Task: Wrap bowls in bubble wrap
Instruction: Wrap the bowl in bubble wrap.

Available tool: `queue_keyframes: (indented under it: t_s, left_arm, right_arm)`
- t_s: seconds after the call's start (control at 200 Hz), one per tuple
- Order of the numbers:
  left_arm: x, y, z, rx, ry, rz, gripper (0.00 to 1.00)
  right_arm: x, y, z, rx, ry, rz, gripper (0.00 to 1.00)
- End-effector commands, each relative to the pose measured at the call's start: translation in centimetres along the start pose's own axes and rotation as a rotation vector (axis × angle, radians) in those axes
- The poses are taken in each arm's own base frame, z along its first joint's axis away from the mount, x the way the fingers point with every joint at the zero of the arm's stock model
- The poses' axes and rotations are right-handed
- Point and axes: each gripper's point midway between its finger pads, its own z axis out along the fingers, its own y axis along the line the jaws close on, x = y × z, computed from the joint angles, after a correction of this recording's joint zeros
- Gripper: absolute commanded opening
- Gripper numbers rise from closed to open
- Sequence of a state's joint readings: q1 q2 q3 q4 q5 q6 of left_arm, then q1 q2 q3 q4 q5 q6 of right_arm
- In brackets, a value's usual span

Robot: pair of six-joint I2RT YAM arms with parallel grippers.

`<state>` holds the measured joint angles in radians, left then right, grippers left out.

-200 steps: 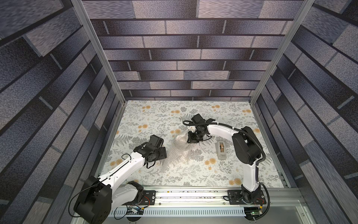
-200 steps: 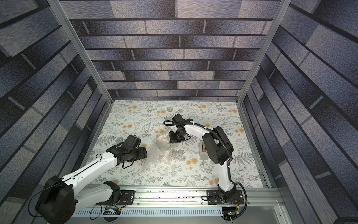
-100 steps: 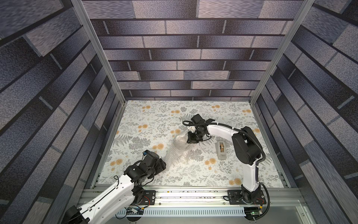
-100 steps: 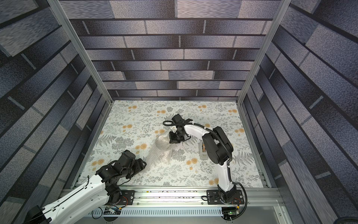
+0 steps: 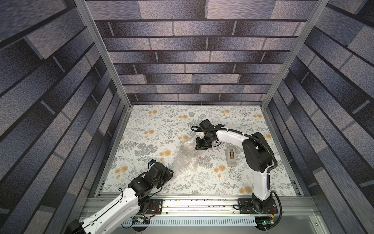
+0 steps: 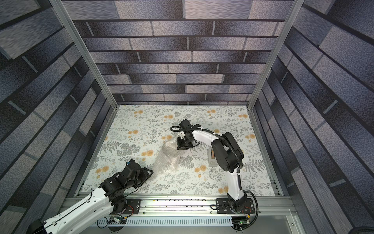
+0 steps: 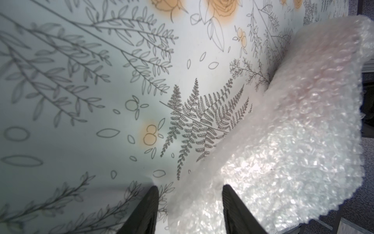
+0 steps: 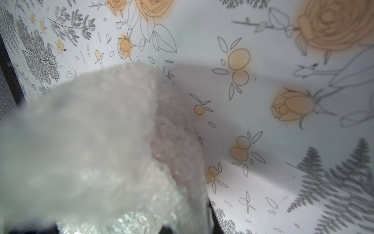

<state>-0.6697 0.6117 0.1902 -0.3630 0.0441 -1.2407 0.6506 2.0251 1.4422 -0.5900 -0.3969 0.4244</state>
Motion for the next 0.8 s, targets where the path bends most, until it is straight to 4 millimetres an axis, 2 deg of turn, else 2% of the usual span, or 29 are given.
queue_keyframes:
  t_s: [0.0, 0.16, 0.356, 0.476, 0.596, 0.797]
  left_arm:
    - [0.1, -0.8, 0.5, 0.03, 0.0, 0.015, 0.45]
    - [0.0, -1.4, 0.5, 0.043, -0.004, 0.034, 0.21]
    - [-0.9, -3.0, -1.1, 0.06, -0.036, 0.079, 0.01]
    - [-1.6, -5.2, -2.6, 0.1, -0.055, 0.117, 0.0]
    - [-2.0, -8.4, -3.7, 0.163, -0.05, 0.155, 0.0]
    - [-2.6, -11.9, -4.0, 0.224, -0.048, 0.21, 0.0]
  right_arm:
    - [0.5, 0.3, 0.7, -0.01, 0.019, 0.002, 0.12]
    - [0.6, 0.3, 0.7, -0.013, 0.02, 0.004, 0.12]
    - [0.6, 0.2, 0.8, -0.012, 0.022, 0.004, 0.11]
    - [0.7, 0.0, 0.9, -0.001, 0.022, 0.006, 0.1]
    - [0.6, -0.3, 0.8, 0.015, 0.019, 0.001, 0.1]
    - [0.6, -0.5, 0.8, 0.033, 0.018, -0.006, 0.09]
